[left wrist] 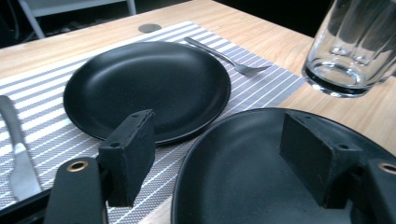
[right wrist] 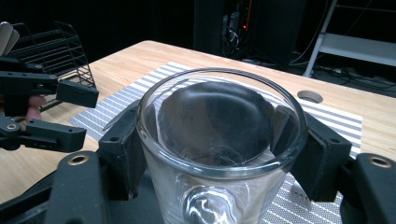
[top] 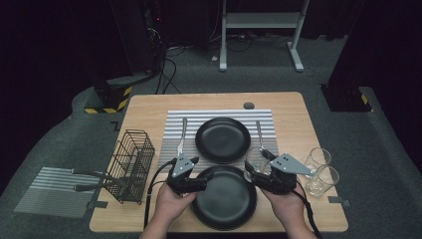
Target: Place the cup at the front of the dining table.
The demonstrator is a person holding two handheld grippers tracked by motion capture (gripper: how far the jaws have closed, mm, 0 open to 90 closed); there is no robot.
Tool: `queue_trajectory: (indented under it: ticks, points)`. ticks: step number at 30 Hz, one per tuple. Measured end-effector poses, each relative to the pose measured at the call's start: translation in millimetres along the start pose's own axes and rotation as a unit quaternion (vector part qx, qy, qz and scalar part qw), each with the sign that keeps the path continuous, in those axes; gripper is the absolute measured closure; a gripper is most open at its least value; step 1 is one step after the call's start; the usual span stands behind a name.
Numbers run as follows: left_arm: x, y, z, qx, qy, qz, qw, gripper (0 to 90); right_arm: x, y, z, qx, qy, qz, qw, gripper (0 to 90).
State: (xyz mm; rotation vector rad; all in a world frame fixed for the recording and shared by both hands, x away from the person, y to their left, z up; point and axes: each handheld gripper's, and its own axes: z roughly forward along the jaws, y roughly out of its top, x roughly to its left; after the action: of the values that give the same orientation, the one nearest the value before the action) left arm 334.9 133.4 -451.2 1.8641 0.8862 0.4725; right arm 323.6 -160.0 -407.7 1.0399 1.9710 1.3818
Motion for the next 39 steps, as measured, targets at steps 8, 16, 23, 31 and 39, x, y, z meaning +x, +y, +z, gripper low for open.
queue_trajectory:
  ticks: [8,16,23,31,39]
  points:
    - [-4.8,2.5,-5.5,-0.004,-0.014,0.007,0.9999,24.2,9.3,5.8,4.4,-0.001,0.004,0.001,1.0000,28.6]
    - [-7.4,2.1,-6.0,-0.005,-0.028,0.007,0.9996,23.8,19.7,6.2,13.8,-0.003,0.014,0.008,0.9999,28.6]
    - [-13.0,-3.0,2.0,-0.003,-0.041,0.000,0.9991,20.7,23.0,4.8,20.9,0.005,0.016,0.007,0.9998,28.6]
    - [-23.7,-6.5,8.3,-0.002,-0.043,0.000,0.9991,20.0,28.5,1.1,25.2,0.009,0.019,0.005,0.9998,28.6]
    - [-31.4,-9.0,17.1,0.006,-0.060,0.016,0.9980,19.8,35.9,-0.1,29.6,0.010,0.036,0.004,0.9993,28.6]
